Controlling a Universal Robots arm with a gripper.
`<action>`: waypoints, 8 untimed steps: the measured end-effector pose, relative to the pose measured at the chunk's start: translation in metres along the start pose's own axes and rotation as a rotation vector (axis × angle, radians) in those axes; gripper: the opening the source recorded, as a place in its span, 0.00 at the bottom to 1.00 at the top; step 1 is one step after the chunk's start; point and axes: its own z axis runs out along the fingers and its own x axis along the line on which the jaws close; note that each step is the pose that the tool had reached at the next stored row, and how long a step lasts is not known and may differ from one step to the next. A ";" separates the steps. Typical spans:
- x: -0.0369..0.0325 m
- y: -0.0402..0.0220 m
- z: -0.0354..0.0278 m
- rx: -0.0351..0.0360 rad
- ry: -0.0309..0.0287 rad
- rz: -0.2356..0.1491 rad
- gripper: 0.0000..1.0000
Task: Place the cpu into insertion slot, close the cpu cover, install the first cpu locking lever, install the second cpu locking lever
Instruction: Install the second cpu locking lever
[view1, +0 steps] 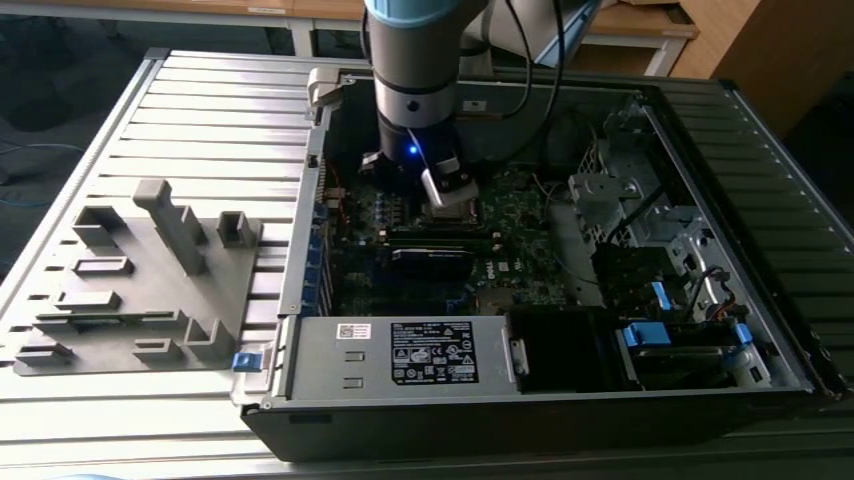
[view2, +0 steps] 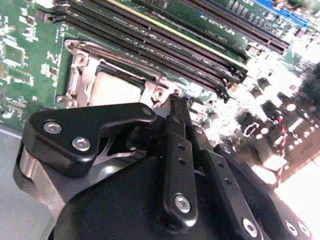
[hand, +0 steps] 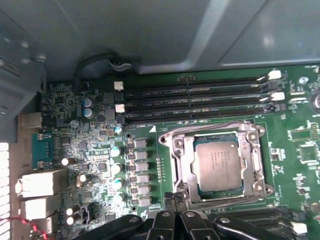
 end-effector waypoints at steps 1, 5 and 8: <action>-0.0002 0.0002 -0.0018 0.0000 0.0000 0.000 0.11; -0.0005 0.0007 -0.0049 -0.0003 -0.0002 0.000 0.11; -0.0005 0.0007 -0.0052 0.0000 0.0000 0.000 0.11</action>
